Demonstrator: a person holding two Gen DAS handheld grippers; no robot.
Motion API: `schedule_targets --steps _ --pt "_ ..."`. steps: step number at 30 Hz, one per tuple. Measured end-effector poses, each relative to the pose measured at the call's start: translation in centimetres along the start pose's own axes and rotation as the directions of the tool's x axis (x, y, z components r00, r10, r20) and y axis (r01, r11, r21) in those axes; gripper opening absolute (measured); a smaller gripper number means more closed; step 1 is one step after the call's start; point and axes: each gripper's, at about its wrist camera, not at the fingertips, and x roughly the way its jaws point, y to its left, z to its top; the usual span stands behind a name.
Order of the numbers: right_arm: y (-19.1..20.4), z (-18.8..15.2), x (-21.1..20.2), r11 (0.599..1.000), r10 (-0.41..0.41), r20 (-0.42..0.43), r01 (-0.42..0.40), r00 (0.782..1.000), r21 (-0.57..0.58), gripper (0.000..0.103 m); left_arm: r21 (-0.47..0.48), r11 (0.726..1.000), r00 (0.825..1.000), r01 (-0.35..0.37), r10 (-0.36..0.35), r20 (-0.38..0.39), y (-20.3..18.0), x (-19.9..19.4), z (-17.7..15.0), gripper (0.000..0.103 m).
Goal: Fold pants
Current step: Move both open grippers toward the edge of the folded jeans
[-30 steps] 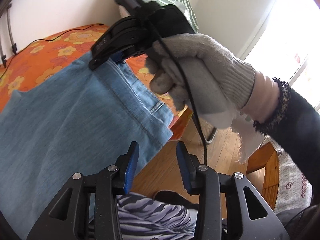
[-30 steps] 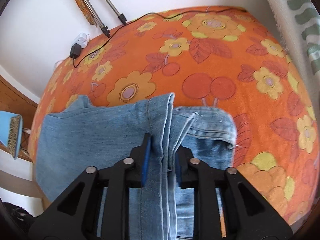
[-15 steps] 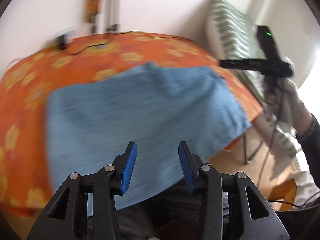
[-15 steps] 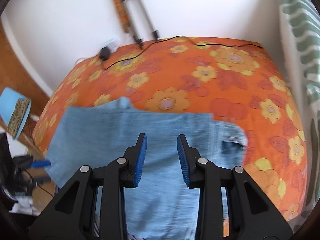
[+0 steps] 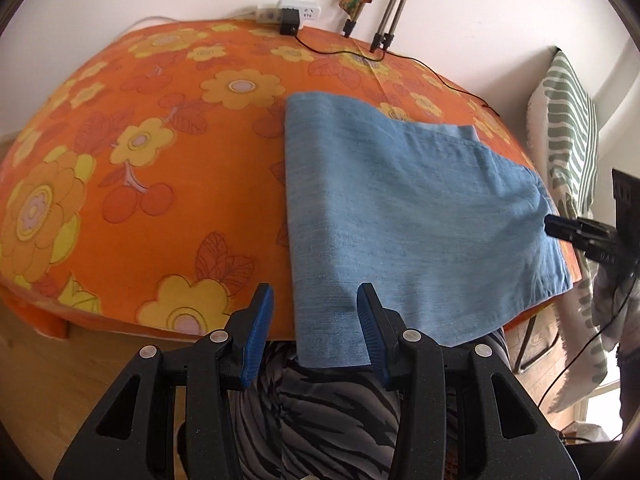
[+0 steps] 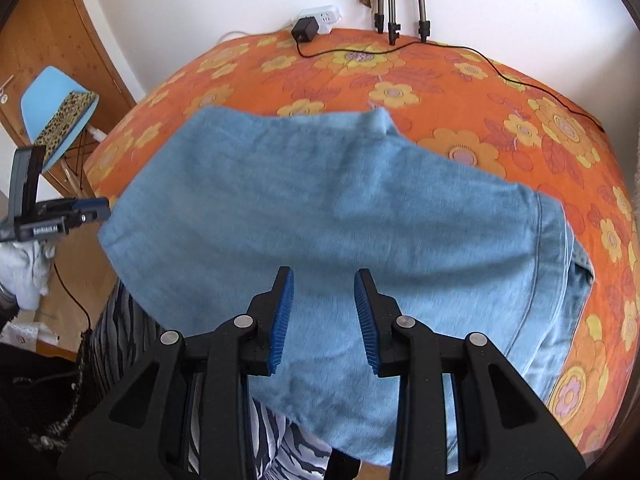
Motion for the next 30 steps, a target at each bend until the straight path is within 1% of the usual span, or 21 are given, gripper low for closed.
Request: schedule_targets --steps 3,5,9,12,15,18,19,20,21,23,25,27,30 --pt "0.2 -1.6 1.0 0.999 -0.046 -0.045 0.045 0.998 -0.026 0.033 0.007 1.0 1.0 0.011 -0.011 -0.003 -0.2 0.5 -0.2 0.042" --pt "-0.3 -2.2 2.0 0.999 -0.049 -0.079 0.048 0.996 -0.012 0.033 -0.012 1.0 1.0 0.024 -0.024 -0.003 0.0 0.8 -0.2 0.042" --pt "-0.6 -2.1 2.4 0.999 -0.043 -0.093 0.044 0.995 0.001 0.033 -0.029 0.999 1.0 0.027 -0.027 0.006 0.3 1.1 -0.7 0.042" --pt "0.0 -1.8 2.9 0.997 -0.073 -0.119 0.068 0.99 -0.044 0.033 -0.057 0.997 0.999 0.042 -0.041 0.02 0.8 1.2 -0.9 0.042" --pt "0.3 -0.9 2.5 0.998 -0.06 -0.114 0.057 0.992 -0.036 0.033 -0.056 0.998 0.999 0.039 -0.037 0.027 0.7 1.3 -0.7 0.042" --pt "1.4 0.9 1.7 0.998 -0.046 -0.077 0.042 0.996 -0.044 0.033 -0.049 0.998 0.999 0.044 -0.043 0.027 0.5 1.4 -0.7 0.042" --pt "2.0 1.6 1.6 0.998 -0.035 -0.066 0.032 0.997 -0.051 0.033 -0.045 0.998 0.999 0.043 -0.042 0.027 0.4 1.4 -0.7 0.042" --pt "2.5 2.3 1.5 0.998 -0.02 -0.056 0.016 0.998 -0.056 0.035 -0.041 0.998 0.999 0.039 -0.038 0.027 0.3 1.4 -0.7 0.041" --pt "3.1 3.3 1.4 0.998 -0.003 -0.042 0.001 0.999 -0.059 0.042 -0.042 0.998 0.999 0.037 -0.036 0.028 0.3 1.4 -0.7 0.04" --pt "4.3 5.2 1.5 0.998 0.036 -0.013 -0.036 0.999 -0.058 0.047 -0.063 0.997 0.999 0.042 -0.04 0.033 0.5 1.4 -0.8 0.034" --pt "5.8 7.4 2.1 0.994 0.091 -0.003 -0.091 0.996 -0.057 0.048 -0.09 0.994 0.998 0.058 -0.055 0.036 1.0 1.4 -0.8 0.032" --pt "7.7 9.9 3.4 0.984 0.171 -0.017 -0.172 0.985 -0.046 0.055 -0.121 0.99 0.997 0.077 -0.073 0.038 1.5 1.2 -0.9 0.032" --pt "10.8 12.8 6.0 0.965 0.258 -0.051 -0.259 0.965 -0.031 0.056 -0.157 0.981 0.994 0.111 -0.106 0.034 2.2 0.9 -1.2 0.032"
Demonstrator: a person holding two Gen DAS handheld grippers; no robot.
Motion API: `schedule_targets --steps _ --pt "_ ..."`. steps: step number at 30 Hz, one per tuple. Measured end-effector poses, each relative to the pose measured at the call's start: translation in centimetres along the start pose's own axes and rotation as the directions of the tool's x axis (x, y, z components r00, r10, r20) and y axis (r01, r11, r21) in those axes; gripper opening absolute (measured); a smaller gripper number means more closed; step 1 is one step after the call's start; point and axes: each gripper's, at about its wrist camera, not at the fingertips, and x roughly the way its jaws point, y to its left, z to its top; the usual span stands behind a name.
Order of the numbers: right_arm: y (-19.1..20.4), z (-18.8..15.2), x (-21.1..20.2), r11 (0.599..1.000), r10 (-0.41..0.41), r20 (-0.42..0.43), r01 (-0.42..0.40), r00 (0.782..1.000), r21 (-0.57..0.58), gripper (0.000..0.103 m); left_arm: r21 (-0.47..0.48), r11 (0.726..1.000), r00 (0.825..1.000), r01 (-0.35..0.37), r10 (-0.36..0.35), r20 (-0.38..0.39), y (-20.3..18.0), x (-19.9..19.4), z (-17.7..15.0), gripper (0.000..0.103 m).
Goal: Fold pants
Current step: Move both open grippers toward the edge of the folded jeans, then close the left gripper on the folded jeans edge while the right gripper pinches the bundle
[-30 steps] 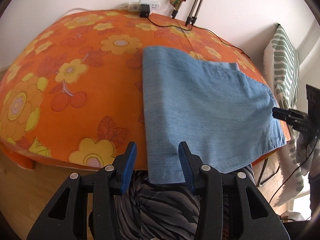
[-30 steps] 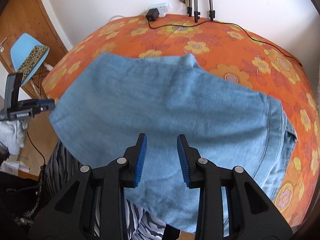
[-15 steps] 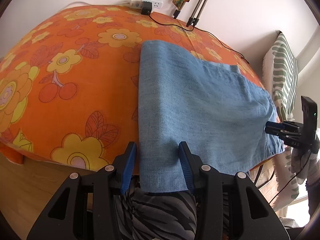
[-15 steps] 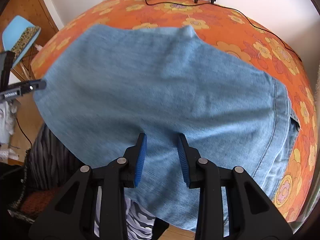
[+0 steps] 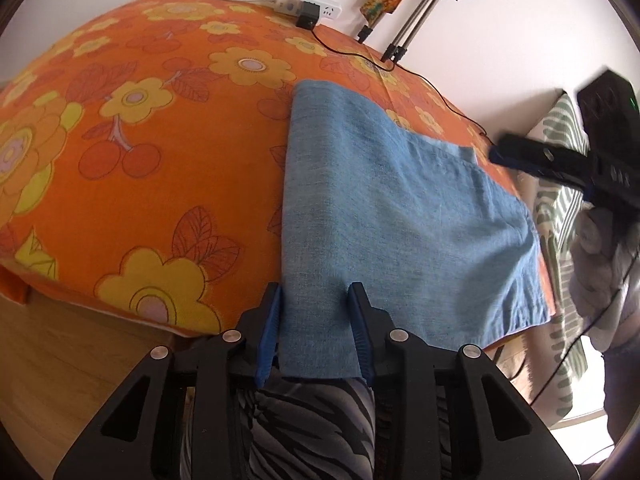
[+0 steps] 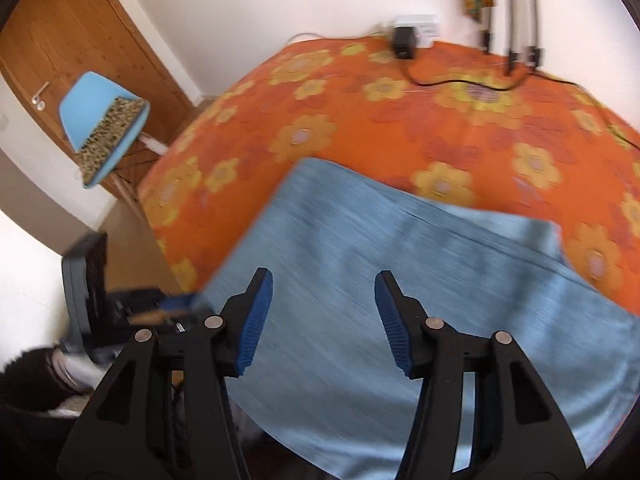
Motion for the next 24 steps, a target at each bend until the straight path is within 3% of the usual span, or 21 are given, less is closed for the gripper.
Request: schedule_targets --steps 5,8,14,18,24 --pt "4.7 2.6 5.7 0.994 0.098 -0.079 -0.102 0.992 -0.049 0.055 -0.022 1.0 1.0 0.019 -0.019 0.0 0.4 -0.6 -0.5 0.032" --pt "6.5 3.1 9.2 0.993 0.094 -0.157 -0.104 0.983 -0.057 0.055 -0.016 1.0 1.0 0.017 -0.017 0.0 0.3 -0.5 -0.6 0.032" --pt "7.1 3.0 13.6 0.997 0.051 -0.271 -0.064 0.961 -0.04 0.055 -0.04 0.998 0.999 0.048 -0.048 0.008 0.6 -0.4 -0.6 0.032" --pt "7.0 3.1 15.0 0.999 0.035 -0.294 -0.045 0.955 -0.027 0.055 -0.045 0.996 0.997 0.073 -0.072 0.038 0.6 -0.8 -0.6 0.023" --pt "8.8 3.8 15.2 0.994 -0.082 -0.337 0.053 0.938 -0.094 0.055 0.007 0.995 0.99 0.101 -0.101 0.094 -1.1 -1.9 -0.3 0.016"
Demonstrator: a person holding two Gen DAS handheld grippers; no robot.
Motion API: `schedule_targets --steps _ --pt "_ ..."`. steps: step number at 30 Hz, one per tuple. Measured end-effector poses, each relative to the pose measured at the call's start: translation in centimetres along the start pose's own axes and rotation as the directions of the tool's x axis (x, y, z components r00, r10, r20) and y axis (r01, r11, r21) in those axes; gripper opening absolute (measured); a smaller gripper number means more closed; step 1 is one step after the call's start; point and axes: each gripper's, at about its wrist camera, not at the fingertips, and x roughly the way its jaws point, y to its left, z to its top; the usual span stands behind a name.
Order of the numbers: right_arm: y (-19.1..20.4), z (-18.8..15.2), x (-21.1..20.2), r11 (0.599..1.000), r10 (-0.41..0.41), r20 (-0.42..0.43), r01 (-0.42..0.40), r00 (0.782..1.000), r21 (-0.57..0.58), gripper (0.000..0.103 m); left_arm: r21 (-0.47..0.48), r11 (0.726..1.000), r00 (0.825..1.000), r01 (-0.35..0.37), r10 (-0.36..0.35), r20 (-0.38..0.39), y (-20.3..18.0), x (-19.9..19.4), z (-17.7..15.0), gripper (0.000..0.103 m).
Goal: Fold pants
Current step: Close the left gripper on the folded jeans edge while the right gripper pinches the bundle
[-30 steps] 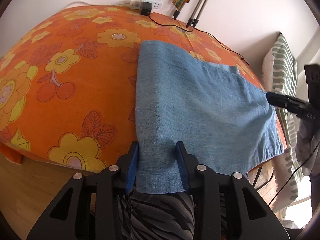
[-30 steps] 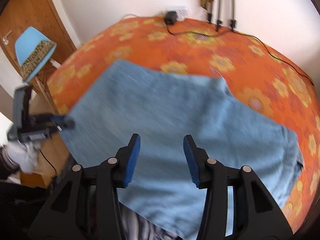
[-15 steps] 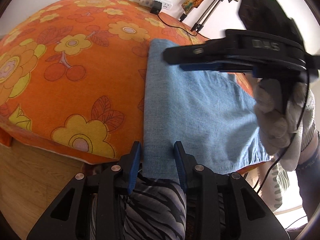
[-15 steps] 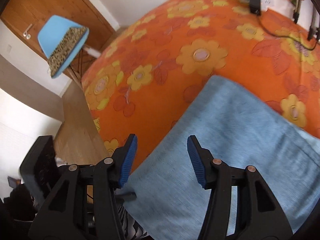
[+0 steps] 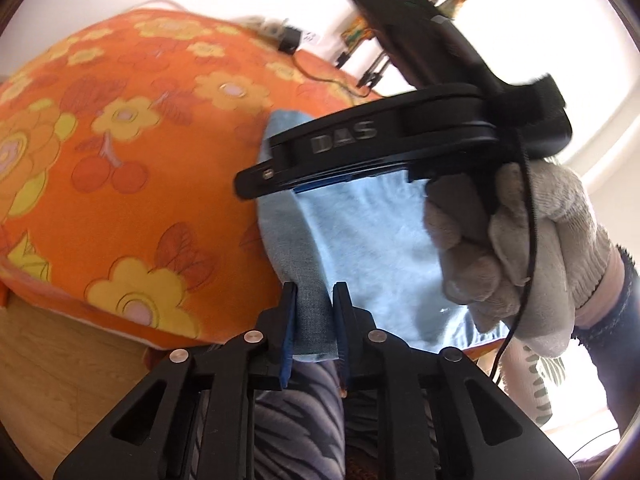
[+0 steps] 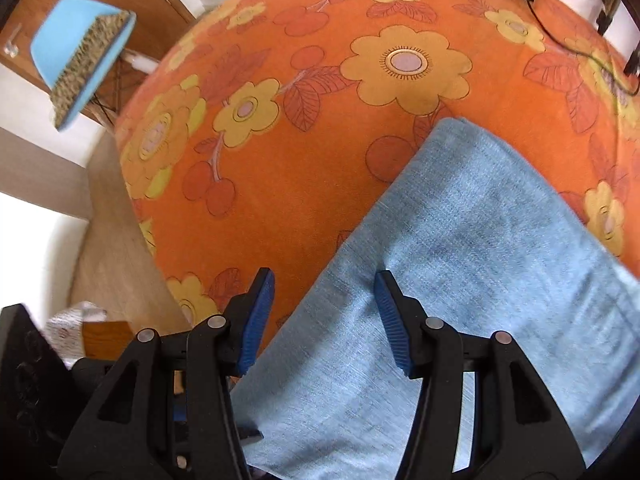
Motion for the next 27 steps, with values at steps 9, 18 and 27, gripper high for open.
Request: schedule_targets --steps 9,18,27 --pt "1.4 0.7 1.0 0.979 -0.182 -0.079 0.173 0.98 -0.107 0.035 0.059 0.998 1.0 -0.006 0.006 -0.003 -1.6 0.4 0.6 0.015" --pt "-0.8 0.5 -0.3 0.995 -0.098 -0.047 0.096 0.994 -0.029 0.013 0.093 0.99 0.994 -0.106 0.109 -0.03 -2.3 1.5 0.5 0.032" --pt "-2.5 -0.5 -2.2 0.999 -0.021 0.009 0.02 1.0 0.026 0.01 0.134 0.981 0.989 -0.139 0.145 -0.04 -2.8 2.8 0.3 0.031"
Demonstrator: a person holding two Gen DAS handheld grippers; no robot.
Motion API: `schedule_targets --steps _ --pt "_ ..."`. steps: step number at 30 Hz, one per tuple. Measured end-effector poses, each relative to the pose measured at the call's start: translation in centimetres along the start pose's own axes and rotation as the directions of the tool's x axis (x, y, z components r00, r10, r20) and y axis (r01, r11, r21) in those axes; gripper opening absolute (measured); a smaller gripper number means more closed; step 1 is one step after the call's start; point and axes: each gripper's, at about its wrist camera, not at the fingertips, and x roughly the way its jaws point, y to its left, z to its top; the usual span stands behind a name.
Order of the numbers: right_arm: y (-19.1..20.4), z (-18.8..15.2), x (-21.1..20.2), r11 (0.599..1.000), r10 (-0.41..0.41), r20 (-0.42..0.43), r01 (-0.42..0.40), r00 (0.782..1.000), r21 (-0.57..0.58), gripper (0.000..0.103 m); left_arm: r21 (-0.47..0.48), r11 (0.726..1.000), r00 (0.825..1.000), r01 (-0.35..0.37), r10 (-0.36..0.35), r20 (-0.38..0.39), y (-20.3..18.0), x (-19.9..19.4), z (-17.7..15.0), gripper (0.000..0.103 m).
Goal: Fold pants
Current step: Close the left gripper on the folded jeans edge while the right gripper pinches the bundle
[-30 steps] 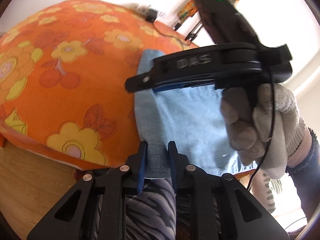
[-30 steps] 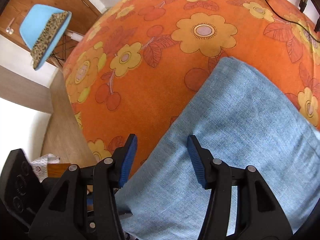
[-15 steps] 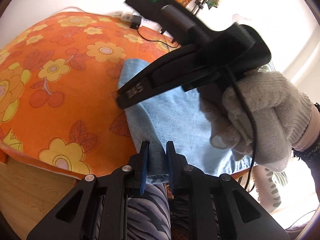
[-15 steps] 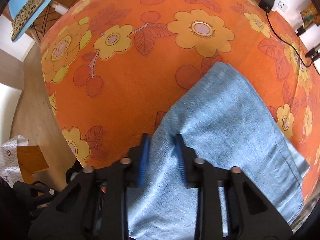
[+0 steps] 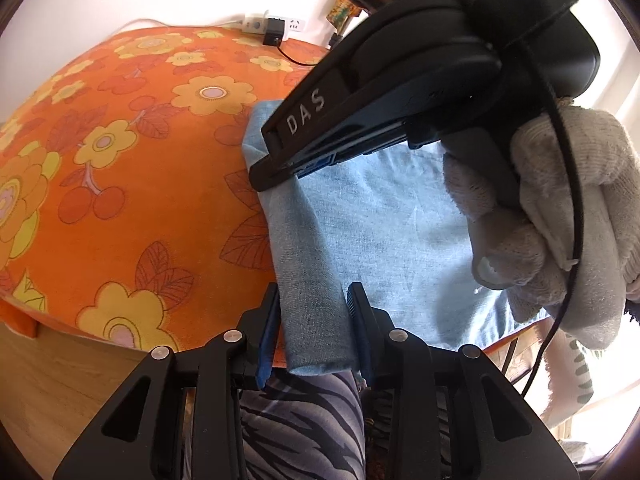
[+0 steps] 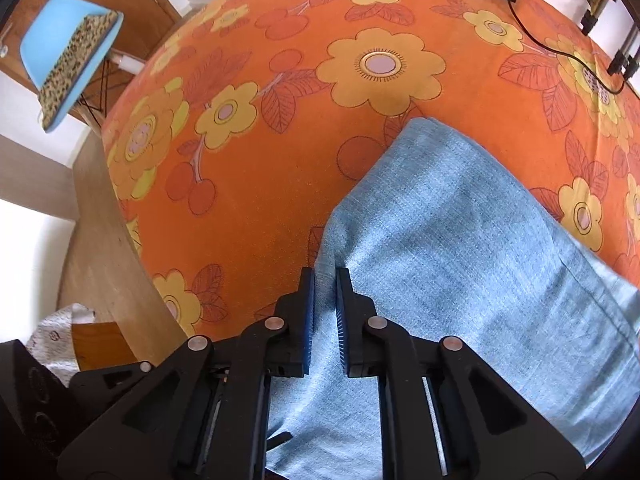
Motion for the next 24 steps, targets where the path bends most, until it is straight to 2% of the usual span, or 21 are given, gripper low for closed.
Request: schedule_targets --steps 2,5,13,14,16,17,18,24 --pt "0.1 -0.1 -0.1 1.0 0.014 0.01 -0.014 1.0 0.01 0.01 0.014 1.0 1.0 -0.003 0.002 0.006 -0.3 0.0 0.0 0.02" --pt "-0.3 -0.3 -0.7 0.999 0.032 0.025 -0.033 0.999 0.02 0.009 0.028 1.0 1.0 0.001 -0.001 0.027 -0.5 -0.3 0.0 0.014" --pt "-0.3 -0.1 -1.8 0.998 0.054 0.03 -0.054 0.998 0.017 0.01 0.047 0.998 0.997 0.031 -0.034 0.074 -1.6 -1.3 0.3 0.011" --pt "-0.4 0.0 -2.0 0.999 0.049 0.031 -0.049 0.998 0.014 0.012 0.051 0.998 0.996 0.032 -0.036 0.077 -1.8 -1.3 0.3 0.011" --pt "-0.1 0.4 -2.1 1.0 0.025 0.032 -0.026 0.999 0.008 0.023 0.059 0.998 0.996 0.036 -0.041 0.083 -2.2 -1.5 0.5 0.011" --pt "-0.1 0.6 -2.2 1.0 0.013 0.033 -0.014 0.999 0.005 0.033 0.064 0.997 0.996 0.037 -0.042 0.084 -2.3 -1.5 0.5 0.011" --pt "-0.1 0.8 -2.4 1.0 -0.004 0.038 0.004 0.999 0.004 0.038 0.071 0.997 0.995 0.038 -0.045 0.086 -2.6 -1.6 0.6 0.011" --pt "-0.8 2.7 -1.6 0.999 -0.017 -0.002 0.017 1.0 0.033 0.044 0.097 0.994 0.994 0.042 -0.052 0.097 -3.7 -1.8 0.8 0.011"
